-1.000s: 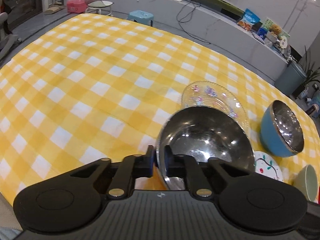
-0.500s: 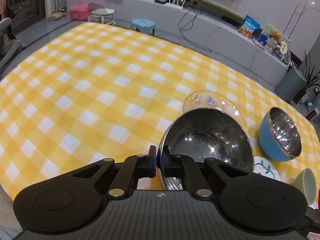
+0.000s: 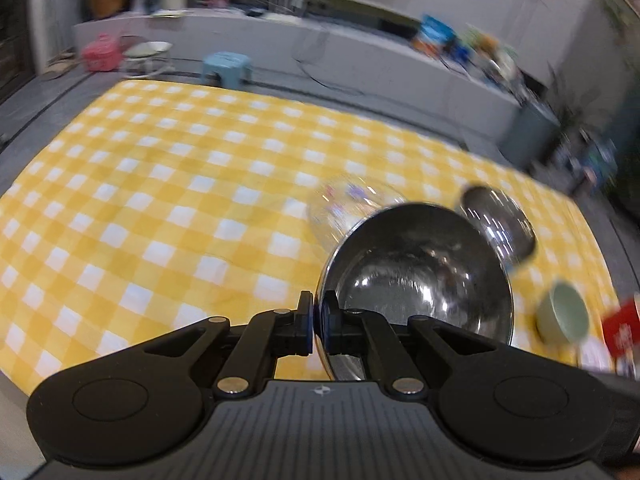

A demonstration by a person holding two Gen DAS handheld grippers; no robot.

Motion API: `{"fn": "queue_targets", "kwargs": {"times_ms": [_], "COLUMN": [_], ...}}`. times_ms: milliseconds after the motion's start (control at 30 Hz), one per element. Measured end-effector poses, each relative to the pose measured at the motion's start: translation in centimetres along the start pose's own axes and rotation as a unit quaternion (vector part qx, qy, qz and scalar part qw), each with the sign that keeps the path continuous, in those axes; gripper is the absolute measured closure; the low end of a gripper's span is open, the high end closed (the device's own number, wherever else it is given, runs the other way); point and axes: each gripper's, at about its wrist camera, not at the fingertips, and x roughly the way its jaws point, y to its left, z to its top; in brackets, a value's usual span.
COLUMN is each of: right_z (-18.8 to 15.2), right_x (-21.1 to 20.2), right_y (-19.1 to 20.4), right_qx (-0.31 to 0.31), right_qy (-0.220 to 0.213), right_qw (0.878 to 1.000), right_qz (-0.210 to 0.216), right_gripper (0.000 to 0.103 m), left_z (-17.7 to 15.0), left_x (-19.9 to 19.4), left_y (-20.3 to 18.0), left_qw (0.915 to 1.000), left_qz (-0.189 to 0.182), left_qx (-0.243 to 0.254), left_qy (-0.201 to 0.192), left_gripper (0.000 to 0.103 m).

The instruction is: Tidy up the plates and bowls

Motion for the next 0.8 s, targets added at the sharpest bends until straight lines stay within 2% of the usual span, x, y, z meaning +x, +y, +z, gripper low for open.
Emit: {"fn": "queue_targets", "kwargs": {"times_ms": [167, 267, 333, 633, 800], "right_z": [-2.5, -4.1, -4.9, -7.9, -9.1], "right_x": [-2.4, -2.8, -3.0, -3.2, -2.5], "right_y": [0.0, -0.3, -0.7, -2.8, -3.7], "right_qx": [0.009, 0.025, 0.047, 0.093, 0.117], "right_qy": [0.012, 0.040, 0.051, 0.089, 0.107], "right_qw": [1.000, 0.998, 0.997, 0.990, 0.986], "right_qz": [0.005, 0.029, 0.043, 0.050, 0.047], "right_gripper": [0.083, 0.081, 0.081, 0.079, 0.079], "left_z": [-0.8, -1.4, -1.9, -3.7, -5.0], "left_x": [-1.4, -2.0, -2.1, 0.4, 1.7], "left_y": [-0.4, -0.4, -0.7, -1.1, -2.1], "left_qw": [0.9986, 0.9982, 0.9970, 0.9888, 0.9835], "left_qz": [-0.028, -0.034, -0.036, -0.079, -0.066], "left_qx": [0.044, 0.048, 0.067, 0.104, 0.135], "left_qy": [0.009, 0.007, 0.013, 0.072, 0.102], "left_gripper": [0.098, 0.096, 0.096, 0.096, 0.096]}}
